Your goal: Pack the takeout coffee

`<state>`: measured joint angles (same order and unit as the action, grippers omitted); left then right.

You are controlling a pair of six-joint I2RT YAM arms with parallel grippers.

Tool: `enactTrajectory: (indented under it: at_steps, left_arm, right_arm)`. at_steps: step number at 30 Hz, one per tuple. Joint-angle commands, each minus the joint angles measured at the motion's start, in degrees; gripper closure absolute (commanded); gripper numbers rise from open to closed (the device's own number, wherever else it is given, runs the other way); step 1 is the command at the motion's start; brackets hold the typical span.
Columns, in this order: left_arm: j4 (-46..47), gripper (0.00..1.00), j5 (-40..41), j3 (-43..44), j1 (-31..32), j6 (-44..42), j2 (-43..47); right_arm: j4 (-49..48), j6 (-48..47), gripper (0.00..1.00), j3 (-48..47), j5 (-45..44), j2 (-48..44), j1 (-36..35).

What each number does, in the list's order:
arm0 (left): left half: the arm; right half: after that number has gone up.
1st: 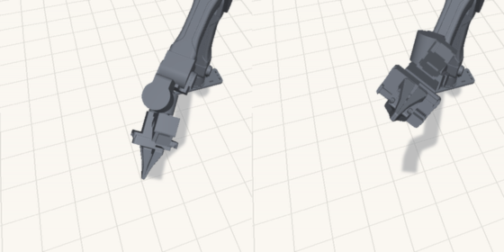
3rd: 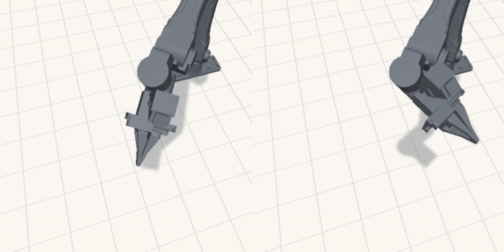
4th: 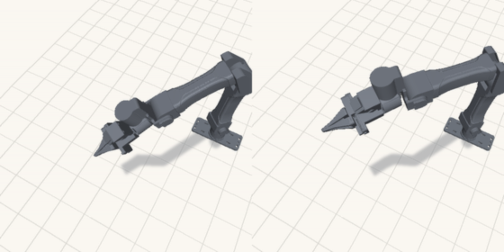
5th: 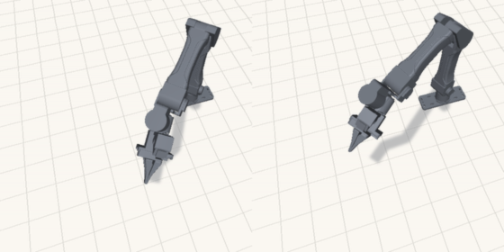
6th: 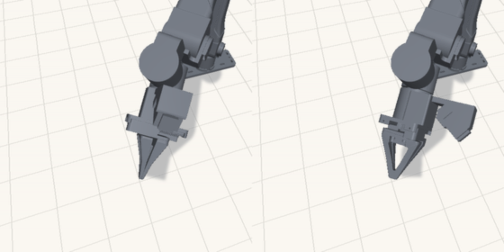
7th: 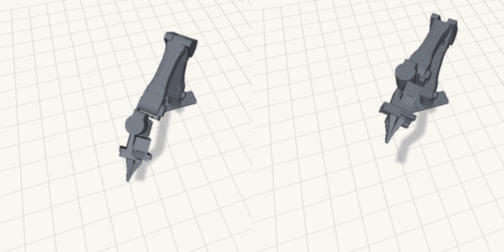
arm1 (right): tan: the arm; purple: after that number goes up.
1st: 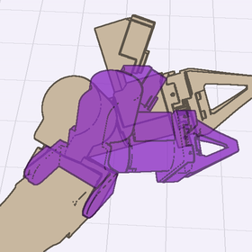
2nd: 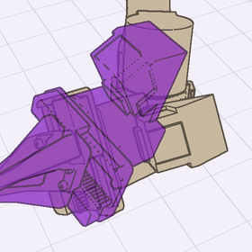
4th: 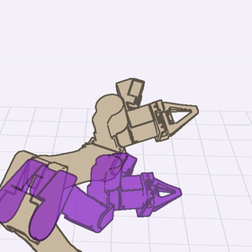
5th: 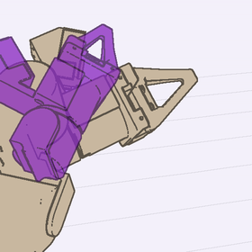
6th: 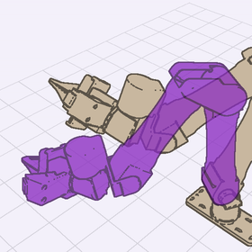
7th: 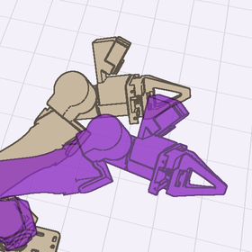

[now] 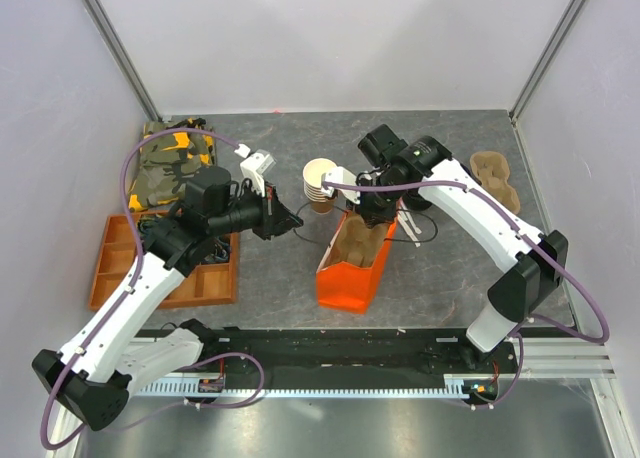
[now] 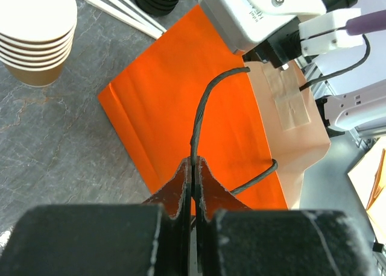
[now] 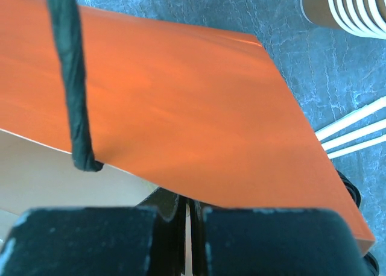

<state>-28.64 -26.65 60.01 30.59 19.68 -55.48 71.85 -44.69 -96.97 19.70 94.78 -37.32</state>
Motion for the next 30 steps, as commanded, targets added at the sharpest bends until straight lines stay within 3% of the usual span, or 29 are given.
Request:
enactTrajectory:
  at_steps: [1,22,30]
  left_arm:
    - [0.08,0.98,-0.51,-0.59,-0.09,0.8,0.81]
    - [1.04,0.98,0.81,-2.44,-0.09,-0.52,2.84]
    - [0.96,0.98,1.34,-2.26,0.0,-0.52,2.92]
  right_arm:
    - [0.74,-0.58,1.0,-1.64,2.45,1.01,0.06]
    - [3.56,-0.05,0.93,1.08,8.07,0.49,-0.03]
    - [1.11,2.22,0.93,2.04,6.05,1.63,0.06]
